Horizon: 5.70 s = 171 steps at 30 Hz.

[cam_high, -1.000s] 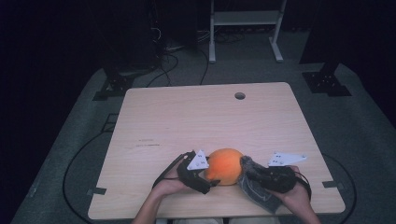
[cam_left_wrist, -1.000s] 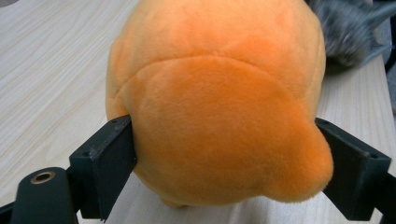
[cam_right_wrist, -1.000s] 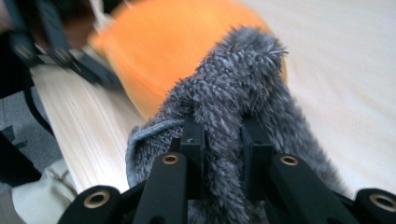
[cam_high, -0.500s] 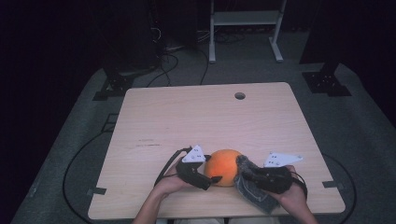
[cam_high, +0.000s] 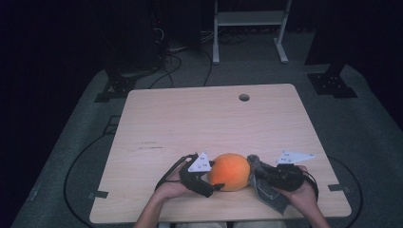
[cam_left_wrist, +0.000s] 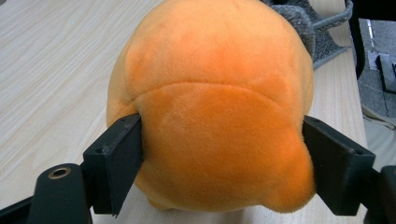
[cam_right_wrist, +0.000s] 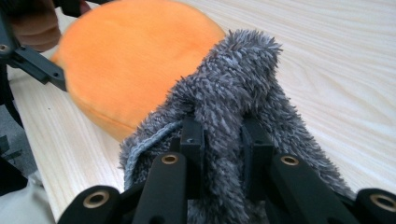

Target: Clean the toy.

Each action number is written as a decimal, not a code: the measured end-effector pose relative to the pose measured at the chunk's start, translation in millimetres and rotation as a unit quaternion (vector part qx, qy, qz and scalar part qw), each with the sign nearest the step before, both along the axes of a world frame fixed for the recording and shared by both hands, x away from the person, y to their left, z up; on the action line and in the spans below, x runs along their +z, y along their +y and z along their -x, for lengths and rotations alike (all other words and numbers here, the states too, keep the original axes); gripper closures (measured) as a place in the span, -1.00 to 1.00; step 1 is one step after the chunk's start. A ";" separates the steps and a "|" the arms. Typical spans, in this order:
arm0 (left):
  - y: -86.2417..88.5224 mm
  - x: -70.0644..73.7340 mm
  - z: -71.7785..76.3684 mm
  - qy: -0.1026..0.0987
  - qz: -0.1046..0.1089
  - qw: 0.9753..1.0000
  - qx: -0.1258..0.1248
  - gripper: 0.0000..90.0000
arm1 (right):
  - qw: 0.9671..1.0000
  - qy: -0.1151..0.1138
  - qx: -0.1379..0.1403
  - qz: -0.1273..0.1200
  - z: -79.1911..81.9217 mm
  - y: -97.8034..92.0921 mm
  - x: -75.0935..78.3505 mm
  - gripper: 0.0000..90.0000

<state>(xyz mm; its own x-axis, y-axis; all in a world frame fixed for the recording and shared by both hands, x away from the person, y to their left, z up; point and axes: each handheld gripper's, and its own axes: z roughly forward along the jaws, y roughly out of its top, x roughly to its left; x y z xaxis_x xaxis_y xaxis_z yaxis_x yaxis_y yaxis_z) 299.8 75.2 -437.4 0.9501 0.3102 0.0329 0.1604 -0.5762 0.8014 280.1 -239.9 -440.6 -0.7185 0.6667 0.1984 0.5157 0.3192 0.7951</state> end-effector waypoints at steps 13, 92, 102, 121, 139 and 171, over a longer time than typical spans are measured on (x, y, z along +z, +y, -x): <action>4.4 4.0 -6.0 0.049 0.061 0.997 0.006 -0.68 | 0.999 0.000 0.034 -0.040 1.1 7.6 6.7 0.62; -4.7 0.0 3.0 0.009 0.015 1.000 -0.014 -0.52 | 0.996 -0.076 0.051 -0.002 18.9 33.6 38.0 0.65; -1.6 -2.2 5.6 0.008 -0.014 0.999 -0.039 -0.49 | 0.996 -0.066 0.062 0.003 15.8 39.2 28.3 0.65; -17.7 -2.8 -4.1 0.071 0.018 0.997 0.004 -0.68 | 0.999 -0.027 0.046 0.006 15.0 16.5 14.6 0.64; -9.7 -4.8 2.5 -0.071 0.004 0.997 0.004 -0.65 | 0.997 -0.064 0.035 -0.013 5.0 36.1 22.4 0.65; -14.9 -8.1 8.1 -0.078 -0.019 0.997 -0.012 -0.67 | 0.993 -0.019 0.024 -0.112 -3.0 18.9 27.7 0.64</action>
